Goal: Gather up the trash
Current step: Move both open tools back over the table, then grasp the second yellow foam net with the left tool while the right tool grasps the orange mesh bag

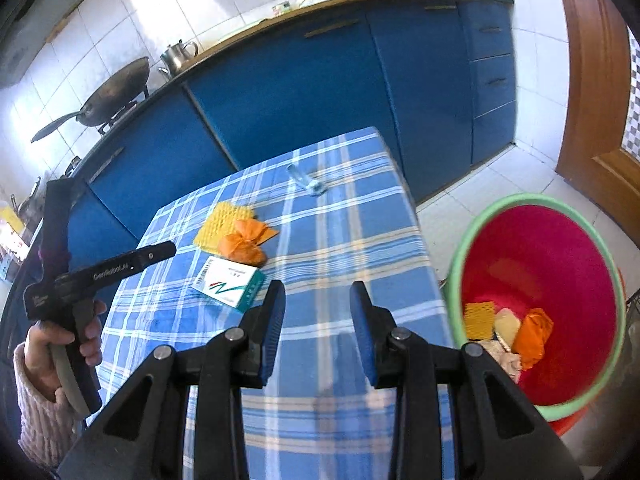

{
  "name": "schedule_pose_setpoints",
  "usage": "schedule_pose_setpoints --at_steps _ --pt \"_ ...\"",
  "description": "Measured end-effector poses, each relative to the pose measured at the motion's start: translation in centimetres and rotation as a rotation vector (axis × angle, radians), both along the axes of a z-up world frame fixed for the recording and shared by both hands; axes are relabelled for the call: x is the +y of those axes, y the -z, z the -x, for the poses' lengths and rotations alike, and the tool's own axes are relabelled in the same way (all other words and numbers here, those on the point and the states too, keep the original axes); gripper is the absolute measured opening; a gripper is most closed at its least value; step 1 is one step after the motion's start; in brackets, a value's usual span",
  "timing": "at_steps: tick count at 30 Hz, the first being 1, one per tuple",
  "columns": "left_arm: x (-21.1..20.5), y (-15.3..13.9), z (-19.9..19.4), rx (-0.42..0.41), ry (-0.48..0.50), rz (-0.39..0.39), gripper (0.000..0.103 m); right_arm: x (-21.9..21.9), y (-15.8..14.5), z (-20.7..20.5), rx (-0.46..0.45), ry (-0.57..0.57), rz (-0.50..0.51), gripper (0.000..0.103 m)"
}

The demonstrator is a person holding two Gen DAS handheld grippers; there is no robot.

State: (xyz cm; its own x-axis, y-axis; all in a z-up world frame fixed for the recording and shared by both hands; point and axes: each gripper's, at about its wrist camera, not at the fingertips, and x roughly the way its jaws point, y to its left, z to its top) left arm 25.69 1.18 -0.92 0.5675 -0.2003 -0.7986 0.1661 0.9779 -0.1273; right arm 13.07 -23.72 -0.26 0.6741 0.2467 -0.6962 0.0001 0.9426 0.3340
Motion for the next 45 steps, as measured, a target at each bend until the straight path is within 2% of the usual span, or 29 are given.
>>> schedule_pose_setpoints --at_steps 7,15,16,21,27,28,29,32,38,45 --pt "0.4 1.0 -3.5 0.023 0.001 0.004 0.048 1.9 0.6 -2.0 0.023 -0.007 0.004 0.036" --pt "-0.5 3.7 -6.7 0.072 0.005 0.006 0.050 2.5 1.7 -3.4 0.051 -0.010 0.011 0.036" --pt "-0.5 4.0 -6.9 0.076 0.002 0.006 0.053 2.6 1.8 -3.5 0.054 -0.011 0.011 0.036" --pt "-0.4 5.5 -8.0 0.113 -0.005 0.041 0.053 2.8 2.4 -4.0 0.066 -0.018 0.013 0.036" --pt "-1.1 6.5 -8.3 0.109 0.013 0.066 0.052 3.0 3.1 -4.6 0.080 -0.027 0.016 0.036" --pt "-1.1 6.6 -8.2 0.105 0.016 0.067 0.044 3.0 3.1 -4.7 0.082 -0.028 0.017 0.036" --pt "-1.3 6.6 -8.1 0.088 0.022 0.064 0.029 3.1 3.2 -4.8 0.085 -0.029 0.018 0.036" --pt "-1.1 6.4 -7.8 0.065 0.023 0.087 0.011 3.3 3.4 -4.9 0.089 -0.034 0.022 0.036" --pt "0.4 4.8 -6.4 0.008 -0.009 0.142 0.010 4.4 3.2 -5.4 0.083 -0.057 0.032 0.036" --pt "3.3 2.9 -3.6 -0.083 -0.128 0.164 0.010 6.6 2.9 -6.9 0.076 -0.108 0.044 0.036"
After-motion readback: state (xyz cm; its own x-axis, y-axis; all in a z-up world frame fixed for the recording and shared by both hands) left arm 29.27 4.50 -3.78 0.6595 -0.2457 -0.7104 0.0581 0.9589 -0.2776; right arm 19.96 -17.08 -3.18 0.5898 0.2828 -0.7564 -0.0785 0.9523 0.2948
